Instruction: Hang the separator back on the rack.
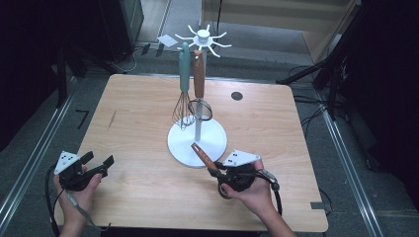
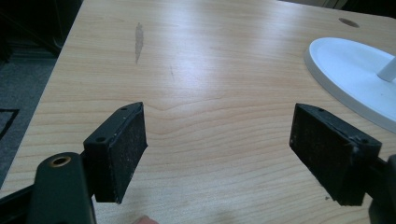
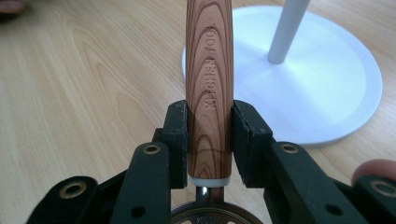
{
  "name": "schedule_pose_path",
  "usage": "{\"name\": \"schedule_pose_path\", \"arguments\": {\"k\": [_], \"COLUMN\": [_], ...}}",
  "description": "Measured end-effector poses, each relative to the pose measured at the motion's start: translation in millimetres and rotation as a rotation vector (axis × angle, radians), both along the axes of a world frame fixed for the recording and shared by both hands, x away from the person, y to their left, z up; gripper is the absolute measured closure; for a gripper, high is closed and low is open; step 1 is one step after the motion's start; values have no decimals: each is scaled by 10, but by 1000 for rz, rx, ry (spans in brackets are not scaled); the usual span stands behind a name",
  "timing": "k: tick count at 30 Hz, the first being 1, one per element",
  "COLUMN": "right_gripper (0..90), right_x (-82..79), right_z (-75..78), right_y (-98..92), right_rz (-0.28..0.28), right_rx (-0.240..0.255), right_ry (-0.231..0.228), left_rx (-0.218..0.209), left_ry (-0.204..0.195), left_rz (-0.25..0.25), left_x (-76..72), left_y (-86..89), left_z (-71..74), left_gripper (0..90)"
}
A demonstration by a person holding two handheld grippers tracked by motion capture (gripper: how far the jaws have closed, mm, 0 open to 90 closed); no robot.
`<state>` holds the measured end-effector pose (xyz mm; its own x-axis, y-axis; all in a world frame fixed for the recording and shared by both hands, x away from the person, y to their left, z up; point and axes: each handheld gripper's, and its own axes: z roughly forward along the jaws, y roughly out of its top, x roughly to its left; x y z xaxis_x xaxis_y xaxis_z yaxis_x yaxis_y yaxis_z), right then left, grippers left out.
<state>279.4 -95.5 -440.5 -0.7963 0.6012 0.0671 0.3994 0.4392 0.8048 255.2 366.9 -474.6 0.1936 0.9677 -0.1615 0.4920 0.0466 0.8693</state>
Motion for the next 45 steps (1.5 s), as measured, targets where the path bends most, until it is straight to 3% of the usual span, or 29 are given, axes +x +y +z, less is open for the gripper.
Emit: {"name": "schedule_pose_path", "arguments": {"k": [7,14,21,31,36,45], "right_gripper": [704,704,704,704,704,704], "right_x": [-60,-113,-138,-168,-191,-247], "right_z": [91,179,242,304,346,430], "right_y": [-46,-105,-170,-205,-220,-249], "right_rz": [-16,-32,-48,-58,-64,-82], "right_rx": [68,137,185,210,234,256], "right_ry": [-69,-104,-128,-152,-145,-184], "left_rx": [21,-29,21,48,49,44], "left_ry": [-16,-42,-37,-41,-43,-42], "left_rz": [-37,-54,-53,-52,-51,-50], "left_x": [10,-6,5,1,2,8], "left_y": [-56,-8,-60,-89,-89,-89], "left_z": [-51,-54,-63,-66,-67,-67], "left_gripper": [142,138,140,140,140,141]}}
